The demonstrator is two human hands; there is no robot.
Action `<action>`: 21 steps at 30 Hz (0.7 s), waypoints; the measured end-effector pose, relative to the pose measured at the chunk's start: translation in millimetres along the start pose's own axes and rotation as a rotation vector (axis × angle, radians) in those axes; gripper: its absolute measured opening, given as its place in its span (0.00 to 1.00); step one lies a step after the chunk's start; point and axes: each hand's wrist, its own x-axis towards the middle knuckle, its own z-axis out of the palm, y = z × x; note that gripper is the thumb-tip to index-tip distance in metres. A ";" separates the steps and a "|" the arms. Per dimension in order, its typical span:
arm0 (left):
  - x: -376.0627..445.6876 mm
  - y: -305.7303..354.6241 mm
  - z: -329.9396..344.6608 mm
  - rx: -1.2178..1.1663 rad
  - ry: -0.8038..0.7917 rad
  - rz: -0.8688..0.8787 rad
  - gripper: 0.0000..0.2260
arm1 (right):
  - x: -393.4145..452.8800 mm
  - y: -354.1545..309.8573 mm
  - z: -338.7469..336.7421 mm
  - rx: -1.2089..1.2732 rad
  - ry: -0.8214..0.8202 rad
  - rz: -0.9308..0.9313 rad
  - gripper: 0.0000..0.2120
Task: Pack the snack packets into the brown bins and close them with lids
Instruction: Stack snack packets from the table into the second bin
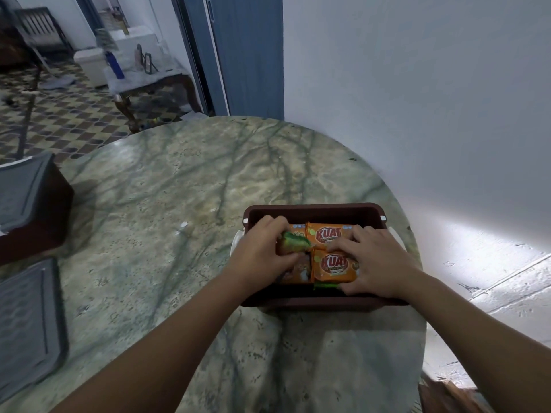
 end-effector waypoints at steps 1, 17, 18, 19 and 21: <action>0.1 5.7 -4.8 -0.024 0.078 -0.029 0.15 | 0.0 0.1 -0.3 0.001 0.004 -0.001 0.38; -23.0 -14.8 -5.5 0.580 -0.126 -0.051 0.26 | 0.3 1.2 2.4 -0.027 0.026 0.000 0.38; -19.5 -16.2 -6.7 0.532 -0.165 -0.023 0.27 | 0.4 1.2 2.5 -0.034 0.022 0.001 0.38; -15.5 -16.2 -6.9 0.499 -0.221 0.010 0.28 | 0.6 0.9 2.5 -0.036 0.018 0.001 0.38; -9.6 -15.8 -3.4 0.467 -0.322 0.060 0.29 | 1.1 0.9 2.7 -0.031 0.018 -0.003 0.38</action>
